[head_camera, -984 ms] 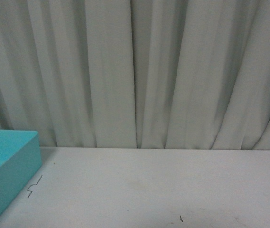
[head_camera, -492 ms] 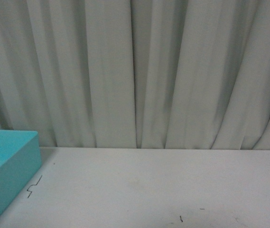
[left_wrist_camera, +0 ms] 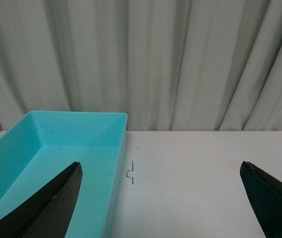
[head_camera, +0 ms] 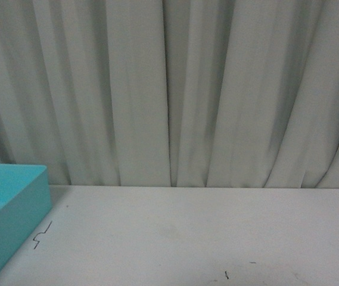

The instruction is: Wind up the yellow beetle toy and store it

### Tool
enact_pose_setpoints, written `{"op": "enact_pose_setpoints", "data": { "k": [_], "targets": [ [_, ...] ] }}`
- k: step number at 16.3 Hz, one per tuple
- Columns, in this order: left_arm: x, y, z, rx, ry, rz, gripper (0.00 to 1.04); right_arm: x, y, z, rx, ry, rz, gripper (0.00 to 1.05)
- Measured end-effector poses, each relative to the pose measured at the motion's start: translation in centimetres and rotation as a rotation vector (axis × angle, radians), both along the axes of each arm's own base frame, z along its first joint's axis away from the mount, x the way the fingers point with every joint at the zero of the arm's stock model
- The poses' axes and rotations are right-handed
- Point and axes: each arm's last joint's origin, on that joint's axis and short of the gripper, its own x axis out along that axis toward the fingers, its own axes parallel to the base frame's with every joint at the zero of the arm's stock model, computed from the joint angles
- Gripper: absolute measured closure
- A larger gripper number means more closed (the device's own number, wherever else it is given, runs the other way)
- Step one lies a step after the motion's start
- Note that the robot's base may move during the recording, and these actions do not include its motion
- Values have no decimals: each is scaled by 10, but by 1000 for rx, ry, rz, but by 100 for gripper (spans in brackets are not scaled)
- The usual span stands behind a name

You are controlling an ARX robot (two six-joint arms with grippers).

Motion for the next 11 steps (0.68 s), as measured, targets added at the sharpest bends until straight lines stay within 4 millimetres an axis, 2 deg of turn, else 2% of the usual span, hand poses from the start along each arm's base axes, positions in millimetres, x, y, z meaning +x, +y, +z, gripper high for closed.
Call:
{"op": "enact_pose_setpoints", "data": {
  "k": [5, 6, 11],
  "targets": [
    [0, 0, 0, 0, 0, 0, 7, 0, 0, 0, 0, 0, 0, 103],
    [0, 0, 0, 0, 0, 0, 7, 0, 0, 0, 0, 0, 0, 94],
    [0, 0, 0, 0, 0, 0, 7, 0, 0, 0, 0, 0, 0, 35]
  ]
}}
